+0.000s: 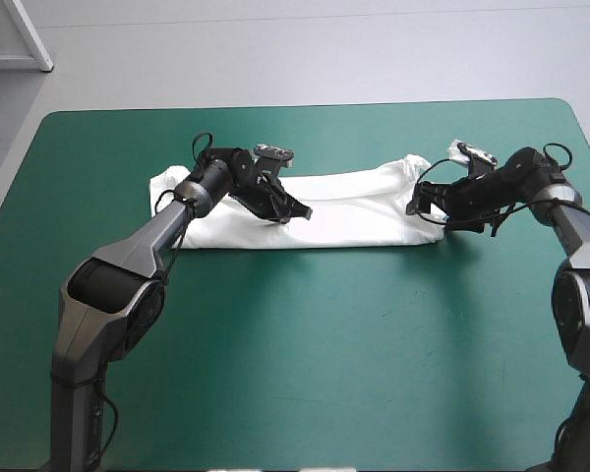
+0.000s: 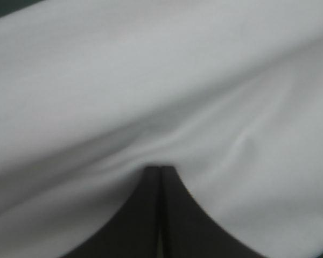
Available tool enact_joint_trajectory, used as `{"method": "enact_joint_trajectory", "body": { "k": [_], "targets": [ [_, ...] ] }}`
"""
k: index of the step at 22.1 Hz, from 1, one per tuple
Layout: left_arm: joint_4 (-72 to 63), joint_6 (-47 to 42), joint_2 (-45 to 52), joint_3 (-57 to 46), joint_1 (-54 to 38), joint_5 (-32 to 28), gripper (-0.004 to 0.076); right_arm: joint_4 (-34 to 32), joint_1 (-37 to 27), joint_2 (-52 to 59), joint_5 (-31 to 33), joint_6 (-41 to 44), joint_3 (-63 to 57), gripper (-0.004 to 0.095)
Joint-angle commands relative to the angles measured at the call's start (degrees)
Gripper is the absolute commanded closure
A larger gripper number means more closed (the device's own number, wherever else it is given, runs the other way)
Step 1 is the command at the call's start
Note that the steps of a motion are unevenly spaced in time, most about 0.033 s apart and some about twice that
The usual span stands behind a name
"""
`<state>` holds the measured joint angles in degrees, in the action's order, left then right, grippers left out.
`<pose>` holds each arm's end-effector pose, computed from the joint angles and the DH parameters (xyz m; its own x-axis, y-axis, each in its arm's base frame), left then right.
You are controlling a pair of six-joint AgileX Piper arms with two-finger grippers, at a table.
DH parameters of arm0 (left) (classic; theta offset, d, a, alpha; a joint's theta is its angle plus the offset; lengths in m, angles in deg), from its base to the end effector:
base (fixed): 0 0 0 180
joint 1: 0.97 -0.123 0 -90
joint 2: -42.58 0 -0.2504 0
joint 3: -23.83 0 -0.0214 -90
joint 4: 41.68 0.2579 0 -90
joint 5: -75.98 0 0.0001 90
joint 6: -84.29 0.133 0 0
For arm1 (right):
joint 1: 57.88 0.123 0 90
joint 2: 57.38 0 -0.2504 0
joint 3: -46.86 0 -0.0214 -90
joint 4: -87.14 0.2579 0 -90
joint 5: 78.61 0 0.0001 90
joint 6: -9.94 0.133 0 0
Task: Fold the cloth
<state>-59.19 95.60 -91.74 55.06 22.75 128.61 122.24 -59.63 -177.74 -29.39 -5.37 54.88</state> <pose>0.4328 -0.2249 0.1481 -0.8216 0.3697 -0.4338 0.4919 0.8444 -0.2121 0.4238 0.0450 0.1516 -0.9243 0.1745 -0.3396 -0.0006 0.8887 0.4585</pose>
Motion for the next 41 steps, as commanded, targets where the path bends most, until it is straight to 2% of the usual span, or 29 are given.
{"method": "enact_joint_trajectory", "body": {
  "k": [1, 4, 5, 7, 8, 9, 10, 11, 16, 20, 28, 32, 37, 39, 41],
  "targets": [
    [-1.00, -0.50, 2.13, 1.13, 0.63, -0.33, 0.0734, 5.00, -0.19, 1.11, -0.88, -2.57, 1.69, 0.0099],
    [-0.92, -0.50, 2.13, 1.13, 0.63, -0.44, 0.0734, 4.89, 0.22, 0.44, -0.88, -2.57, 1.69, 0.0146],
    [-0.92, -0.76, 2.13, 1.13, 0.63, -0.74, 0.0734, 4.64, 0.64, 0.43, -1.01, -2.80, 1.69, 0.0258],
    [-0.92, -0.92, 2.13, 1.13, 0.63, -1.05, 0.0734, 4.37, 1.20, 0.43, -1.42, -3.47, 1.69, 0.0420],
    [-0.92, -0.92, 2.13, 1.13, 0.63, -1.08, 0.0734, 4.37, 1.50, 0.43, -1.85, -4.21, 1.69, 0.0552],
    [-0.92, -0.92, 2.13, 1.13, 0.63, -1.08, 0.0734, 4.37, 1.50, 0.43, -2.00, -4.23, 1.69, 0.0619],
    [-0.92, -1.12, 2.13, 1.13, 0.63, -1.22, 0.0734, 4.37, 1.80, 0.43, -3.38, -4.90, 1.69, 0.0850],
    [-0.87, -1.12, 2.13, 1.13, 0.63, -1.22, 0.0734, 4.49, 1.80, 0.43, -3.75, -5.16, 1.94, 0.0904],
    [-1.10, -1.28, 2.05, 1.13, 0.63, -1.22, 0.0734, 6.37, 2.82, 4.79, -2.53, -5.49, 7.15, 0.0922],
    [-1.65, -1.32, 2.05, 1.13, 0.63, -0.88, 0.0734, 6.59, 6.66, 7.29, 1.02, -2.97, 15.41, 0.0922],
    [-2.33, -1.32, 2.05, 1.13, 0.63, 0.67, 0.0734, 6.21, 15.48, 7.38, 0.28, 1.05, 27.08, 0.0922],
    [-2.33, -1.32, 2.05, 1.24, 0.63, 1.26, 0.0734, 5.10, 17.20, 7.38, -0.70, 2.69, 28.40, 0.0922],
    [1.64, -1.32, 7.89, 5.75, -0.17, 6.54, 0.0734, 5.33, 17.45, 7.38, -0.74, 2.78, 28.40, 0.0922],
    [6.27, -2.02, 13.15, 6.01, -0.69, 10.56, 0.0734, 5.75, 17.45, 7.38, -0.16, 2.44, 28.40, 0.0922],
    [13.63, -2.62, 18.69, 4.72, -0.69, 17.15, 0.0734, 6.46, 17.45, 7.38, 0.91, 2.38, 28.40, 0.0922]
  ]
}}
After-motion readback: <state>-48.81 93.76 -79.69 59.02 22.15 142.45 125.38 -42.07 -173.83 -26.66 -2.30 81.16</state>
